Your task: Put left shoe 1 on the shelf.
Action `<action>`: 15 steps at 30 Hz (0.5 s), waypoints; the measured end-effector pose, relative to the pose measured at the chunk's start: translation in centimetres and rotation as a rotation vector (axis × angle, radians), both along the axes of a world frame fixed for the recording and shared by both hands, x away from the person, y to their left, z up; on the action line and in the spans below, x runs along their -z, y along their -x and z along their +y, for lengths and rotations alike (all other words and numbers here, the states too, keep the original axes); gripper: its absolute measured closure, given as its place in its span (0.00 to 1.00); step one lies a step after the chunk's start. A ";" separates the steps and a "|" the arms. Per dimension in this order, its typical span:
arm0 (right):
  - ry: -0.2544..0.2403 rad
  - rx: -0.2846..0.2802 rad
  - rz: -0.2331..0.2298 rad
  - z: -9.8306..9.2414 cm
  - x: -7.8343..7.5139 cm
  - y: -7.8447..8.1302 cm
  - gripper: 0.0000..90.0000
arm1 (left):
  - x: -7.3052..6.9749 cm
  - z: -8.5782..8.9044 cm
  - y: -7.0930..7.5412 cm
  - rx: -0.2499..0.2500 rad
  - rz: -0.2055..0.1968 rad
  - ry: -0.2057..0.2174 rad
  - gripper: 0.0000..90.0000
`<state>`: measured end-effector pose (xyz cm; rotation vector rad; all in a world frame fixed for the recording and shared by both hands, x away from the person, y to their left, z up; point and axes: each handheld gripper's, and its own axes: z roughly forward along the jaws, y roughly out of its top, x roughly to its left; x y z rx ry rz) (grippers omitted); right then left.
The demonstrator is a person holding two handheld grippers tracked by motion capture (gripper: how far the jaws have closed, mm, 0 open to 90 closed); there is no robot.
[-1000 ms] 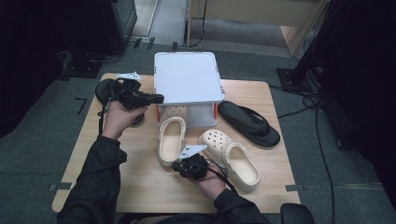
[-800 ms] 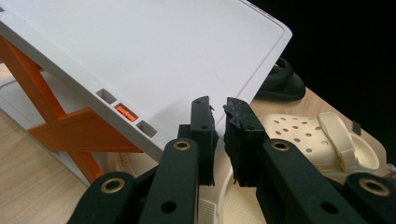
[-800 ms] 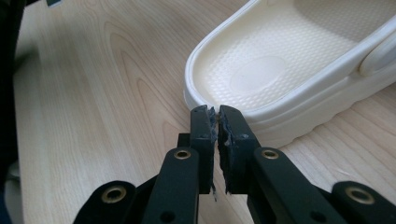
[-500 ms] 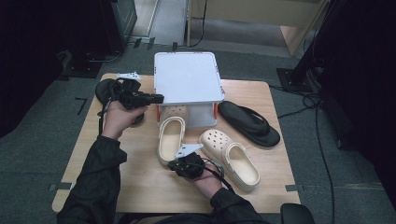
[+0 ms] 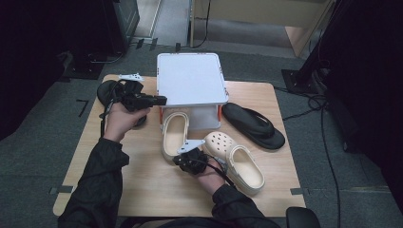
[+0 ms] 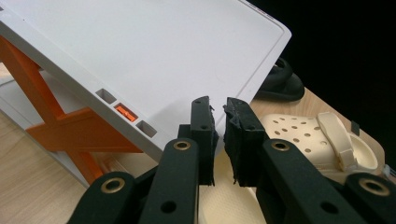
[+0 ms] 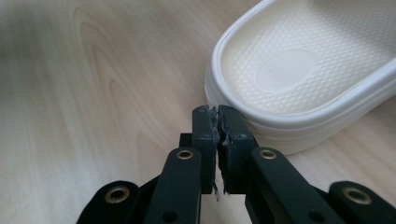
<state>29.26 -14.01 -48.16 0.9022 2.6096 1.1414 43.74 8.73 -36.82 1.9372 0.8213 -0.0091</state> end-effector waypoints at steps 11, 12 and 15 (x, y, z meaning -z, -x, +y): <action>-0.027 0.038 -0.001 0.1 -1.1 -2.6 0.95 | 0.0 0.0 -0.1 0.001 0.003 0.005 0.91; -0.041 0.027 0.007 0.1 -1.1 -2.9 0.95 | 0.0 0.0 -0.1 0.002 0.002 0.005 0.91; -0.031 0.036 0.013 0.4 -1.1 -3.6 0.95 | 0.1 0.0 -0.1 0.002 0.005 0.008 0.91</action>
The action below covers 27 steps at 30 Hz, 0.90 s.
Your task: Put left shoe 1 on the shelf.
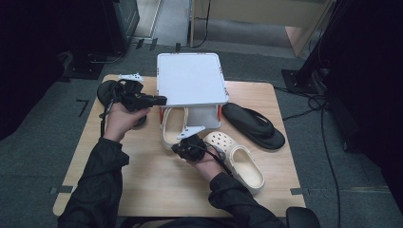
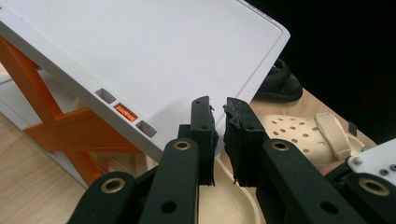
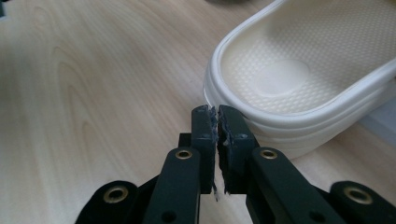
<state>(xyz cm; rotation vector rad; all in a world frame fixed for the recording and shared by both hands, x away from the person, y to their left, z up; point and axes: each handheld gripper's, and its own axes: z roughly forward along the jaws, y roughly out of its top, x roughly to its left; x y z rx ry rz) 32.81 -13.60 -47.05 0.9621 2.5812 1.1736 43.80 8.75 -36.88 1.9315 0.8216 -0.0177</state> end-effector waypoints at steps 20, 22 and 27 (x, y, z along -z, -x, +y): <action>-0.018 0.045 0.005 1.1 0.1 -4.4 0.93 | 0.0 0.0 0.0 -0.002 0.004 0.004 0.91; -0.031 0.034 -0.002 0.9 0.1 -4.8 0.94 | 0.0 0.1 0.0 -0.003 0.004 0.005 0.91; -0.018 0.071 0.017 0.4 0.1 -5.0 0.90 | 0.0 0.1 0.0 -0.002 0.000 0.005 0.91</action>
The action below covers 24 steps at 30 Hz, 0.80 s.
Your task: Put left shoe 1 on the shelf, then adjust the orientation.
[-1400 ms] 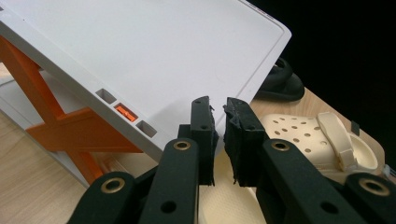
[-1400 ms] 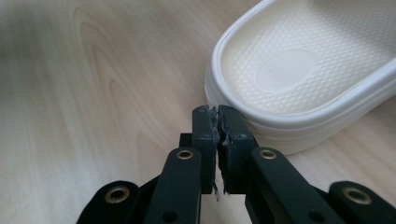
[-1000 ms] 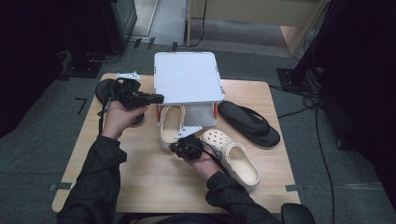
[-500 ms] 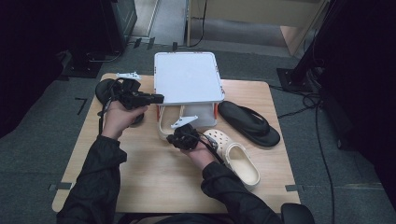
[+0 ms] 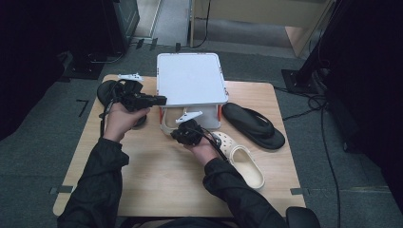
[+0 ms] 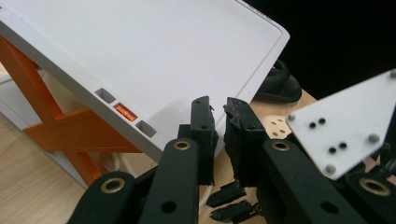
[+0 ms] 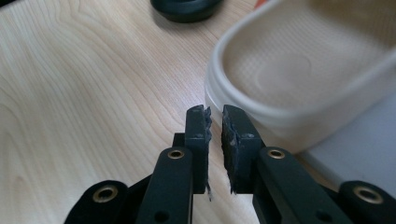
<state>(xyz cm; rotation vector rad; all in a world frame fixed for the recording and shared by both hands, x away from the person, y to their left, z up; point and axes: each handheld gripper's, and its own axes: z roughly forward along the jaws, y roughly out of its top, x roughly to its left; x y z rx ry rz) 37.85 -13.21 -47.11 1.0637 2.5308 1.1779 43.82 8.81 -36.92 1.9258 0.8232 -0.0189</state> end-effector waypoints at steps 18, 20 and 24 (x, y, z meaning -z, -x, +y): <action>-0.076 -0.080 -0.024 -5.5 -4.0 4.4 0.83 | -0.9 -0.5 1.1 0.005 0.003 -0.006 0.76; -0.074 -0.083 -0.028 -6.4 -4.2 4.7 0.82 | -1.0 -0.8 1.5 0.012 -0.005 -0.028 0.75; -0.072 -0.080 -0.042 -8.3 -4.6 5.3 0.80 | -1.1 -1.3 2.3 0.023 -0.014 -0.060 0.74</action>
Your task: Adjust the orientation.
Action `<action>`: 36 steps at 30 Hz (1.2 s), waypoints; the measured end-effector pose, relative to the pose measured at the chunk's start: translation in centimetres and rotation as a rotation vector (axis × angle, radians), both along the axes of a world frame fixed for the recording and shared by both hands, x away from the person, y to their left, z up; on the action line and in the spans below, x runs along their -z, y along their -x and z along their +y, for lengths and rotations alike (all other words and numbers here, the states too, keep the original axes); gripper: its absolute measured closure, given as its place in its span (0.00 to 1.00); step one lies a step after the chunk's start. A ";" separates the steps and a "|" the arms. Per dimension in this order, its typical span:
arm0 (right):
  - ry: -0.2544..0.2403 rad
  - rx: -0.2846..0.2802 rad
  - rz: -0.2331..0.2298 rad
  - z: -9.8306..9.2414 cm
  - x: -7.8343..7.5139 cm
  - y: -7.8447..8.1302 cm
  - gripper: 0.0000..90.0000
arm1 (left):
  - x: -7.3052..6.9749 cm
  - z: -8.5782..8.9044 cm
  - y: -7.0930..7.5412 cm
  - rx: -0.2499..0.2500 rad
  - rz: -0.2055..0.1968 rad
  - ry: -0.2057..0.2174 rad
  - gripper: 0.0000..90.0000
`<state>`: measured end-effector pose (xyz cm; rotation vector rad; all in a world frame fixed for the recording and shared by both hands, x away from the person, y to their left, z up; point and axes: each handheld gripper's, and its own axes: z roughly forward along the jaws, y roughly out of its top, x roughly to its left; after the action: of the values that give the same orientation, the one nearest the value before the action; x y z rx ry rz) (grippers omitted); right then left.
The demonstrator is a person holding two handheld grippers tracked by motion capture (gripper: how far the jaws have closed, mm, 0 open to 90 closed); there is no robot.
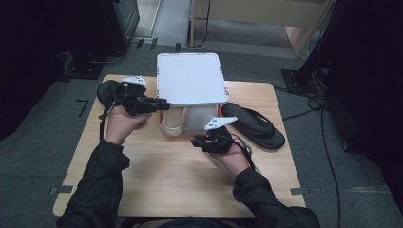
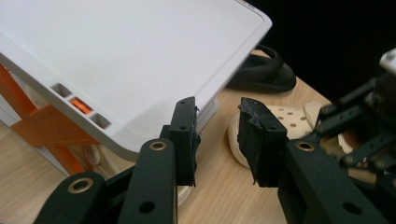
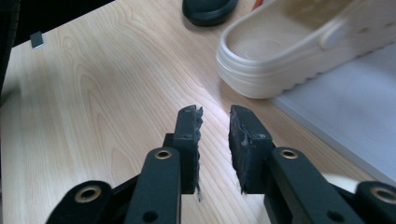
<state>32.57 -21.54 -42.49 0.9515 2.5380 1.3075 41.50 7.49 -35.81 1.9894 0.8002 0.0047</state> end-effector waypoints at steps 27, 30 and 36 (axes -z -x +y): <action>0.025 0.078 -0.030 -9.1 0.2 1.2 0.64 | 5.4 -3.2 5.0 -0.013 0.020 -0.042 0.74; 0.031 0.109 -0.030 -9.8 0.2 1.2 0.63 | 6.2 -3.9 5.1 0.001 0.025 -0.052 0.74; 0.018 0.138 -0.028 -11.2 0.3 1.7 0.62 | 7.4 -5.3 5.2 0.038 0.030 -0.044 0.74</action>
<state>30.85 -32.72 -42.78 1.0753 2.4114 1.2478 36.26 2.17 -43.23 2.0505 0.7882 -0.0298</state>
